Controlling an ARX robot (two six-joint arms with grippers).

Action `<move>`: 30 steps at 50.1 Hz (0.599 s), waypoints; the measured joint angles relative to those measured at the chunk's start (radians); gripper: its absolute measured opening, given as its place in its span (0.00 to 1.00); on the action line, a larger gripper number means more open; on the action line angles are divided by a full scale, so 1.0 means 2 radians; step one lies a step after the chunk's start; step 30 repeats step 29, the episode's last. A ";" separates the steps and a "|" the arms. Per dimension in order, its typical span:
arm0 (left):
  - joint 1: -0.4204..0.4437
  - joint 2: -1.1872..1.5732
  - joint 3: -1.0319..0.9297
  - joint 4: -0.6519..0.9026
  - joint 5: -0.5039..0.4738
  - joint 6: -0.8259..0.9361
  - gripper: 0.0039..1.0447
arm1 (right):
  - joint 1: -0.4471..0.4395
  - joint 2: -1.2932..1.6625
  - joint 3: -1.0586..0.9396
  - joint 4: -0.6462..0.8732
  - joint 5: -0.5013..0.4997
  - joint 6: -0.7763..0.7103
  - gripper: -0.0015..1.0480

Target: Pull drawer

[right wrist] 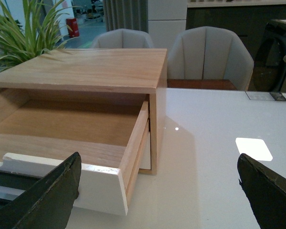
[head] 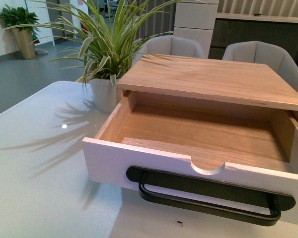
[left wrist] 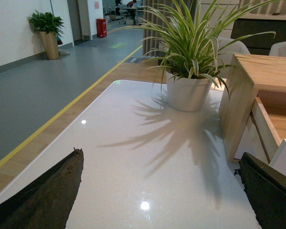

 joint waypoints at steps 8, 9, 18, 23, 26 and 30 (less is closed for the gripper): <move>0.000 0.000 0.000 0.000 0.000 0.000 0.93 | 0.000 0.000 0.000 0.000 0.000 0.000 0.91; 0.000 0.000 0.000 0.000 0.000 0.000 0.93 | 0.000 0.000 0.000 0.000 0.000 0.000 0.91; 0.000 0.000 0.000 0.000 0.000 0.000 0.93 | 0.000 0.000 0.000 0.000 0.000 0.000 0.91; 0.000 0.000 0.000 0.000 0.000 0.000 0.93 | 0.000 0.000 0.000 0.000 0.000 0.000 0.91; 0.000 0.000 0.000 0.000 0.000 0.000 0.93 | 0.000 0.000 0.000 0.000 0.000 0.000 0.91; 0.000 0.000 0.000 0.000 0.000 0.000 0.93 | 0.000 0.000 0.000 0.000 0.000 0.000 0.91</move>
